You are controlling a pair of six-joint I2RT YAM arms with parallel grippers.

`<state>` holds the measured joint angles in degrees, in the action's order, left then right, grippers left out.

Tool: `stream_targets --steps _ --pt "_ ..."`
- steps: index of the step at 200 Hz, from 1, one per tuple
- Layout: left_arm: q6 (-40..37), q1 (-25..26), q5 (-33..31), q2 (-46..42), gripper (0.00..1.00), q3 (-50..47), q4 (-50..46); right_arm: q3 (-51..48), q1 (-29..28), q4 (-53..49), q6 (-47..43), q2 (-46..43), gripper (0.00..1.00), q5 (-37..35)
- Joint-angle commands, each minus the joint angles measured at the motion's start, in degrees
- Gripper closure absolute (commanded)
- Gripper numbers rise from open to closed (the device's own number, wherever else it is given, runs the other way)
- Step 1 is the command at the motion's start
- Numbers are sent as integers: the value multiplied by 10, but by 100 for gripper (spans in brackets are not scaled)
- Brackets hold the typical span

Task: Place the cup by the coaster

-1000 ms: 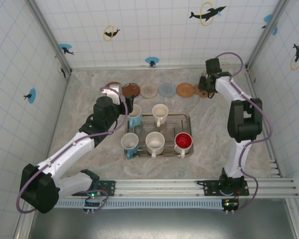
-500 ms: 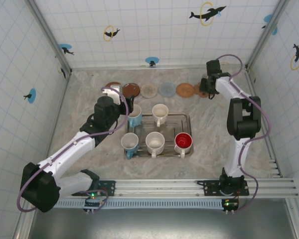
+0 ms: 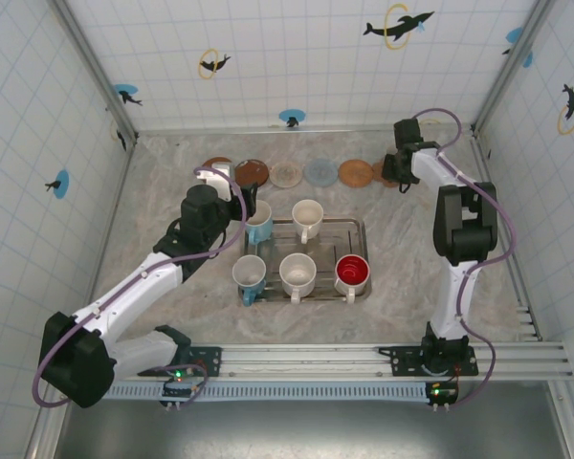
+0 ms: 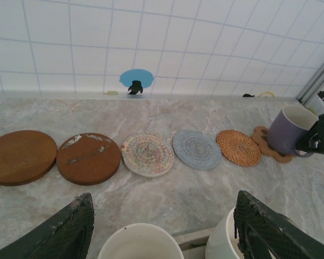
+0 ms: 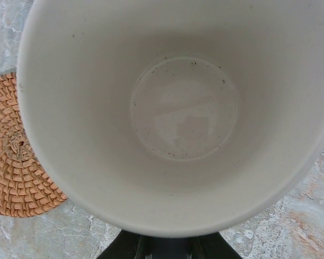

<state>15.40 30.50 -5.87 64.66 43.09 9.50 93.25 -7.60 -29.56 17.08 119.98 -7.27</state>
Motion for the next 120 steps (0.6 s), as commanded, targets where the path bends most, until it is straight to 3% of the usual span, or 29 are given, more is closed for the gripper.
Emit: stream_targets --steps 1,120 --pt "0 2 -6 2 31 4 5 41 -1 39 -5 -1 100 -5" --pt "-2 2 -10 1 32 6 2 64 -4 27 -9 16 100 -7"
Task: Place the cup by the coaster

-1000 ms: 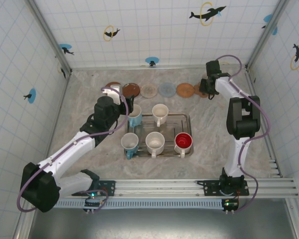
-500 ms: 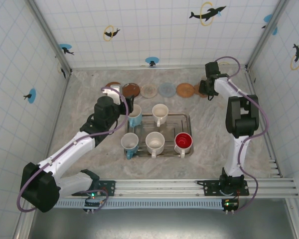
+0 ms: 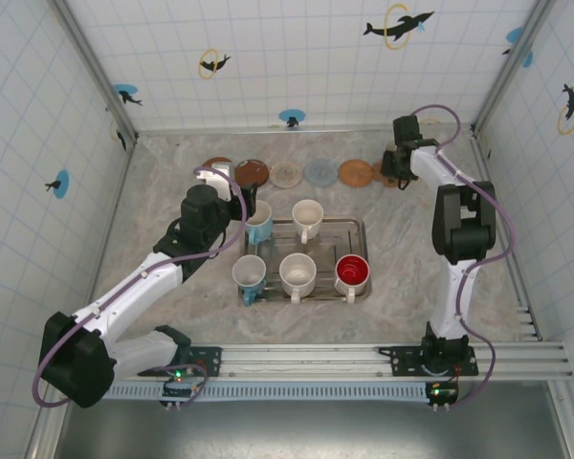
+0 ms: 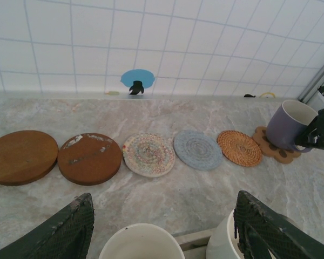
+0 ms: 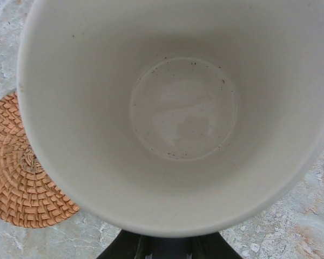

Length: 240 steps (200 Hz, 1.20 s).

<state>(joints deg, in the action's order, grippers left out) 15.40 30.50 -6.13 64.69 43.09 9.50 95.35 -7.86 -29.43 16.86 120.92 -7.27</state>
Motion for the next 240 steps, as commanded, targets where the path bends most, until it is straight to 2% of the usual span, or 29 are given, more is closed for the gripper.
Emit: stream_targets --steps 1,167,240 --pt "-2 2 -7 1 32 6 1 43 -1 25 -7 7 100 -7" --pt "-4 3 -10 -3 31 4 -4 48 2 16 -6 17 100 -2" --pt "-5 3 -9 -4 31 4 -4 32 2 24 -1 6 75 -2"
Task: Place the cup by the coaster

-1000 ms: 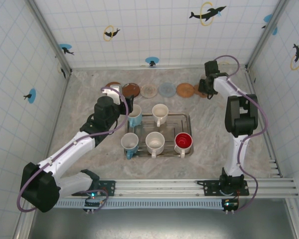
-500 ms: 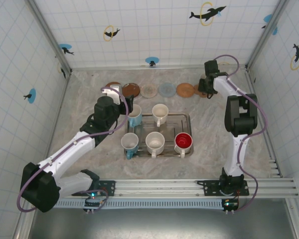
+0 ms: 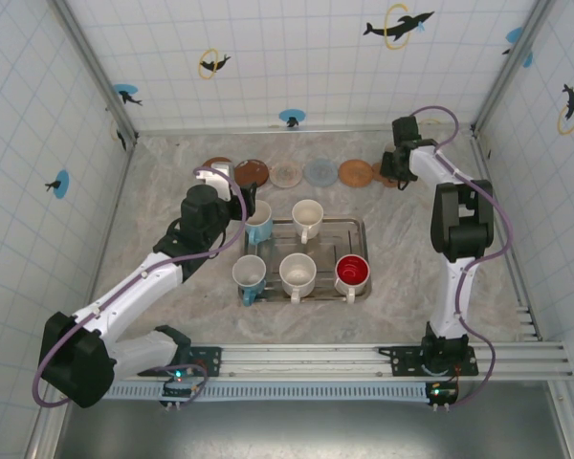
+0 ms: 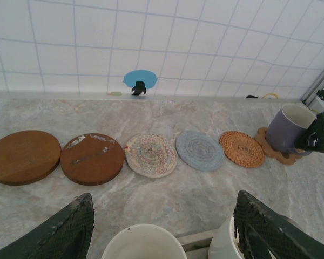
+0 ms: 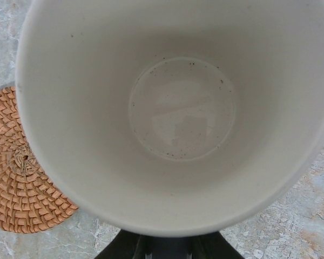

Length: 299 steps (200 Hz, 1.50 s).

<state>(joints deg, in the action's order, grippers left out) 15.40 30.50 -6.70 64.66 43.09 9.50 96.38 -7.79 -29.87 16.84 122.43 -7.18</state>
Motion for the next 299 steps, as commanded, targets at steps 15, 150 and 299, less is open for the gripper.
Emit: stream_targets --steps 15,150,299 --pt "-5 3 -3 -5 31 4 -4 19 2 28 0 -11 74 -4" --pt "1 3 -2 -16 31 2 -16 -65 -18 22 9 -126 51 -16" --pt "25 3 -69 58 34 46 -101 -337 -213 252 146 -435 49 -208"
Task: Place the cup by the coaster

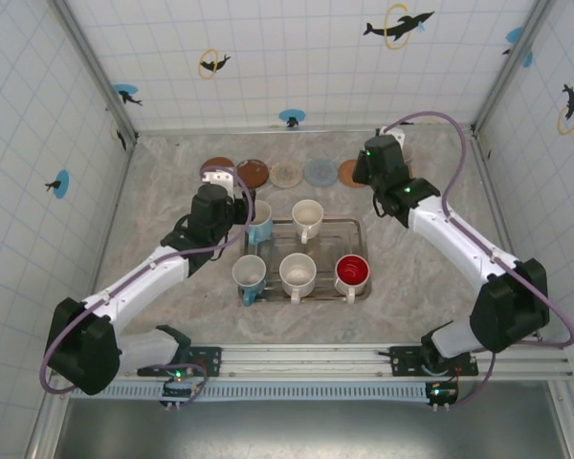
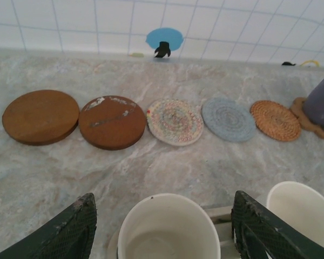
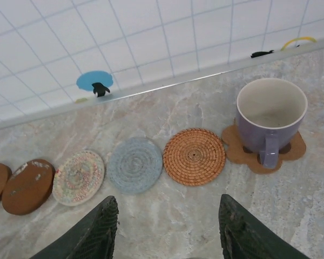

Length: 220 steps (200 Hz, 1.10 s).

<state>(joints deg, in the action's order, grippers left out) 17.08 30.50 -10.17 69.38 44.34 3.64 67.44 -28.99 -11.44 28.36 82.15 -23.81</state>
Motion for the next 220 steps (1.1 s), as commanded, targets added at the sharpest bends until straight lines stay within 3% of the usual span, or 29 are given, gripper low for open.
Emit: stream_targets --steps 1,24,60,121,172,220 --pt "8 3 -36 11 34 36 -45 -50 -1 69 32 -34 49 -41" --pt "6 3 -45 20 33 51 -83 -91 -2 96 36 -56 49 -45" --pt "7 3 18 35 33 100 -162 -109 1 84 29 -72 49 -73" --pt "26 3 33 54 34 120 -259 -148 11 120 33 -89 47 -54" --pt "38 17 24 53 35 108 -307 -172 25 136 42 -103 47 -36" --pt "42 27 42 64 35 100 -290 -177 29 137 47 -111 47 -20"
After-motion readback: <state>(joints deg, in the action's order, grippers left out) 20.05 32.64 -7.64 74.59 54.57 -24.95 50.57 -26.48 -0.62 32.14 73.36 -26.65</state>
